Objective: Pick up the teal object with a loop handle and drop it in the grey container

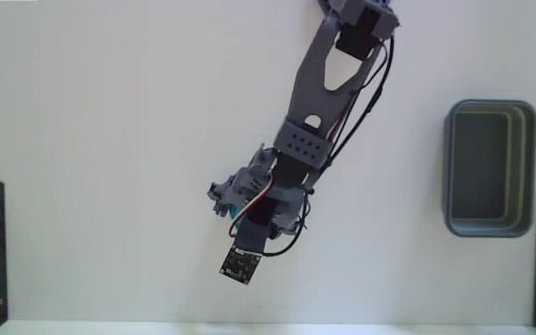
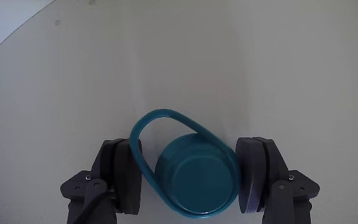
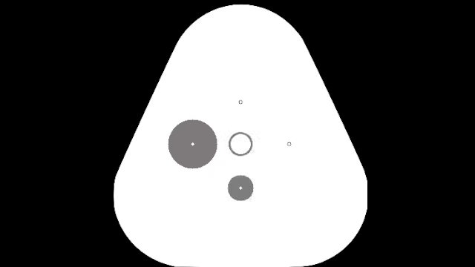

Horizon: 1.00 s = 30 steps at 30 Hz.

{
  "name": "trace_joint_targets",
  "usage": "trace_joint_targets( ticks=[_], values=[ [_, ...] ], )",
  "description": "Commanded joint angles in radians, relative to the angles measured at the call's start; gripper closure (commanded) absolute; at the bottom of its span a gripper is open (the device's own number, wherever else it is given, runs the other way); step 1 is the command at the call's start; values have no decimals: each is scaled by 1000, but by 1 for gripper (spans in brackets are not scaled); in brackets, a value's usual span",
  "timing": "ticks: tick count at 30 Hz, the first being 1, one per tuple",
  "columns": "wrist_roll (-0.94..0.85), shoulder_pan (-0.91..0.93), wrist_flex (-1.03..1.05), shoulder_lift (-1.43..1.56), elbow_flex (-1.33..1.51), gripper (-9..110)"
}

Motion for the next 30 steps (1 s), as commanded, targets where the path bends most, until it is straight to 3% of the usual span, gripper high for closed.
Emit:
trace_joint_targets(
  ticks=[1, 30],
  values=[
    [5, 17, -10, 29, 5, 11],
    [5, 17, -10, 29, 5, 16]
  ],
)
